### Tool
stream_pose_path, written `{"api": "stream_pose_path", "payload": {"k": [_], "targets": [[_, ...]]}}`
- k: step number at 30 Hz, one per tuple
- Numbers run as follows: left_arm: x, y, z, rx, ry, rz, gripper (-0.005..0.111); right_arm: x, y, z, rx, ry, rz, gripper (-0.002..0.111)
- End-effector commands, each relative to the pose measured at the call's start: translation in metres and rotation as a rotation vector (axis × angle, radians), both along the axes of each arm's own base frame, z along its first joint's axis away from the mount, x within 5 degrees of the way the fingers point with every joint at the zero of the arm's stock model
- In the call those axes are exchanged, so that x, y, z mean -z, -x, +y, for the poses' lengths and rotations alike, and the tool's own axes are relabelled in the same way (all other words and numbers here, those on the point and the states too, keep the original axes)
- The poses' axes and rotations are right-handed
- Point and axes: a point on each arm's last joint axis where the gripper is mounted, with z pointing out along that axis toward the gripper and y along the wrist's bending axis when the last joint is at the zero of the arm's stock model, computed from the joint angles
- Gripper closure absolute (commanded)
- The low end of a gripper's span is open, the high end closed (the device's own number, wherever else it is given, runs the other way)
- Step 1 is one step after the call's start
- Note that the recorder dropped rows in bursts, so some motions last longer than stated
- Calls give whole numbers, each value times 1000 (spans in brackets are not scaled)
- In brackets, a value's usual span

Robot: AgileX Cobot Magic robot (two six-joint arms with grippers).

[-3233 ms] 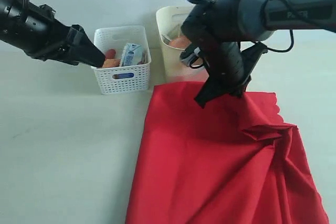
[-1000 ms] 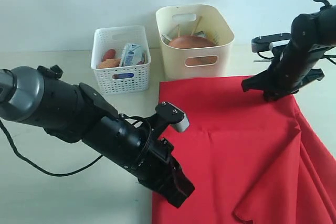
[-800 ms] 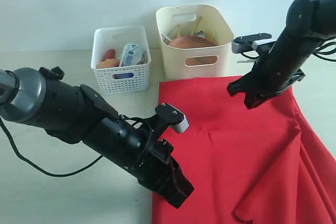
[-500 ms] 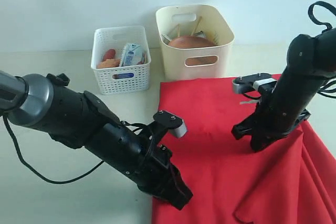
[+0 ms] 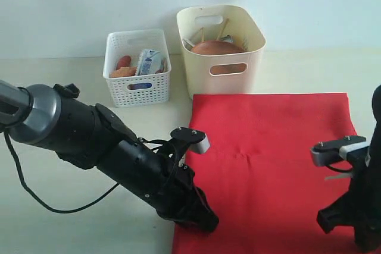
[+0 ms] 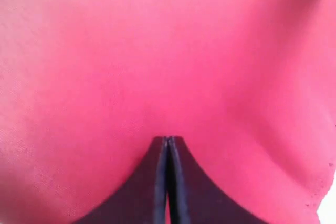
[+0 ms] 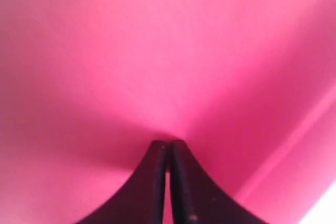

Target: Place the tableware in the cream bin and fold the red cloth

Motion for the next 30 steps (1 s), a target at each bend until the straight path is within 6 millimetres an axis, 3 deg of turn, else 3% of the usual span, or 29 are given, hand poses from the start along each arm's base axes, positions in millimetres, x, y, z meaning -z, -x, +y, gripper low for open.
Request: {"api": "stream_pose_path", "payload": {"k": [1, 6, 11, 14, 18, 23, 27, 30], "targets": [[3, -1, 0, -14, -22, -16, 107, -6, 15, -22, 92, 237, 25, 104], [-22, 3, -2, 25, 41, -28, 107, -38, 9, -23, 132, 172, -234, 104], [-75, 8, 11, 1, 103, -177, 107, -67, -24, -50, 300, -15, -377, 104], [-116, 8, 37, -101, 137, -320, 107, -73, -44, -76, 405, -149, -418, 98], [-158, 7, 66, -242, 157, -485, 107, -70, -63, -99, 457, -231, -406, 77], [-199, 17, 91, -327, 202, -585, 107, -55, -81, -108, 460, -281, -366, 60], [-223, 31, 108, -364, 206, -634, 107, -40, -93, -111, 453, -288, -324, 38], [-233, 43, 118, -366, 187, -642, 107, -31, -97, -110, 439, -314, -284, 32]]}}
